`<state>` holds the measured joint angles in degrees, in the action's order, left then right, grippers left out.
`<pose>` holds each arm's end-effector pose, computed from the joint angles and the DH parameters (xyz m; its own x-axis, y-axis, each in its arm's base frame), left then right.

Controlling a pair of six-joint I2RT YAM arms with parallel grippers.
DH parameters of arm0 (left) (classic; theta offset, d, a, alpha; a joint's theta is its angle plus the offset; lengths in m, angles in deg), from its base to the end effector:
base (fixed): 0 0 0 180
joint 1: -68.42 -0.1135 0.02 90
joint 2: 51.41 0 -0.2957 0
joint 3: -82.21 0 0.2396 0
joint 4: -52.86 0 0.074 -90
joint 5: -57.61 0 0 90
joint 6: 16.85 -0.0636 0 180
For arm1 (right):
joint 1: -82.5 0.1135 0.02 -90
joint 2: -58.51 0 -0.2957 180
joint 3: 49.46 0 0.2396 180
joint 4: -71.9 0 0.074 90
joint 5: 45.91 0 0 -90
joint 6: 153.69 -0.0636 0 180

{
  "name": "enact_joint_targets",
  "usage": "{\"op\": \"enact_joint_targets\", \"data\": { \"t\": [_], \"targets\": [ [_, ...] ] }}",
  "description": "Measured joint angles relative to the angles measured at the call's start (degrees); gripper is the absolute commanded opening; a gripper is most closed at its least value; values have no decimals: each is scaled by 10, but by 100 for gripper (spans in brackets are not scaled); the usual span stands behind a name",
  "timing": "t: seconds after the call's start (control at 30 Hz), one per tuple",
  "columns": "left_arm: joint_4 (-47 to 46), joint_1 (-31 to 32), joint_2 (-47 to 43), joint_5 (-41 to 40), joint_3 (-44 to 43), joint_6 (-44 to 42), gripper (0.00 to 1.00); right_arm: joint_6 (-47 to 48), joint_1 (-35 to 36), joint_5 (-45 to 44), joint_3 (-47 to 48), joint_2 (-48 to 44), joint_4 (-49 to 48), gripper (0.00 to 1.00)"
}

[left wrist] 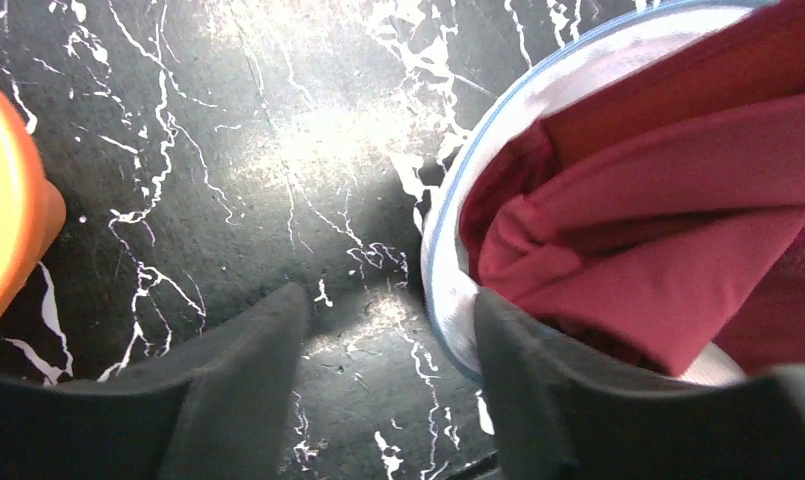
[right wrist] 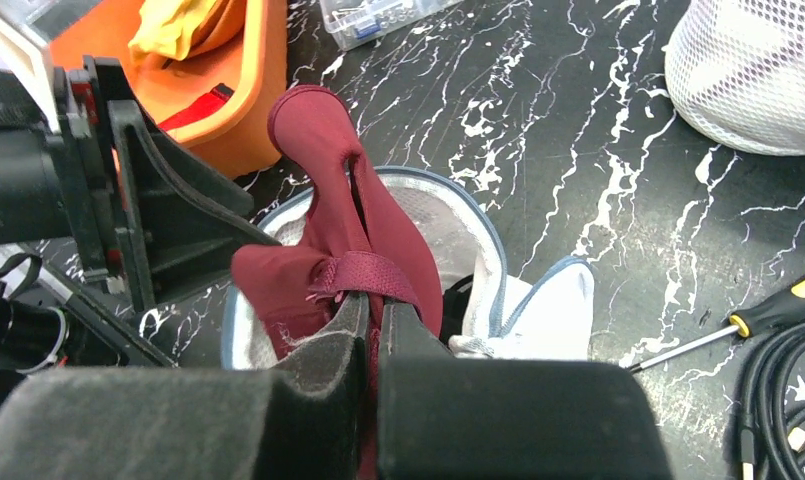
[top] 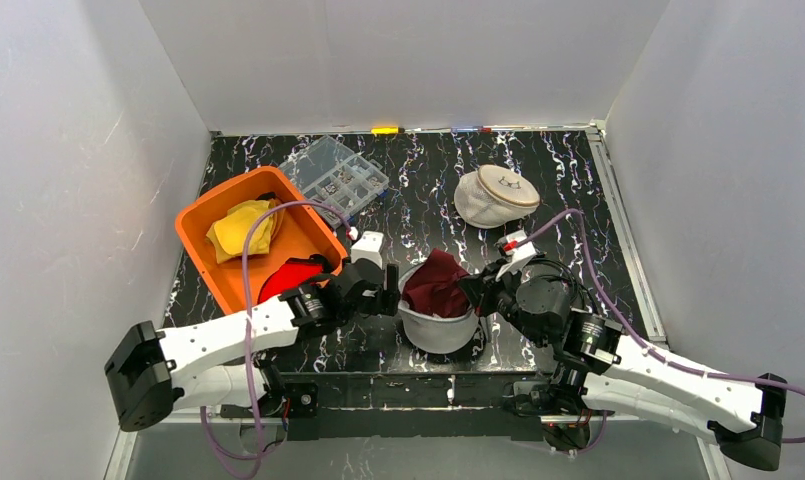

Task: Unzip the laundry bag and remove the bra
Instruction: Pick up the bra from the laundry bag.

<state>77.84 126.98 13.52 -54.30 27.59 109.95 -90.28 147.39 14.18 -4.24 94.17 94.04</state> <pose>0.1449 -0.1915 0.2616 -0.6203 -0.0509 -0.7827 0.3261 0.8908 -0.3163 0.0890 0.1152 0.2976 -0.3415 0.1855 -0.9214 -0.4758 0.8113 0.3397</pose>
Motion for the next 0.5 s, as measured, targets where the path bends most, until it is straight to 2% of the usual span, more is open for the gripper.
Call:
{"op": "enact_joint_targets", "data": {
  "t": [0.07, 0.27, 0.37, 0.5],
  "targets": [
    [11, 0, -17, 4, -3, -11, 75, 10, 0, 11, 0, -6, 0, 1],
    [32, -4, -102, 41, -49, -84, 79, 49, 0, 59, 0, -7, 10, 1],
    [23, -4, -142, 98, -77, -152, 83, 63, 0, 75, 0, -7, 16, 1],
    [18, -4, -149, 202, -106, -236, 90, 77, 0, 92, 0, -12, 17, 1]
  ]
}}
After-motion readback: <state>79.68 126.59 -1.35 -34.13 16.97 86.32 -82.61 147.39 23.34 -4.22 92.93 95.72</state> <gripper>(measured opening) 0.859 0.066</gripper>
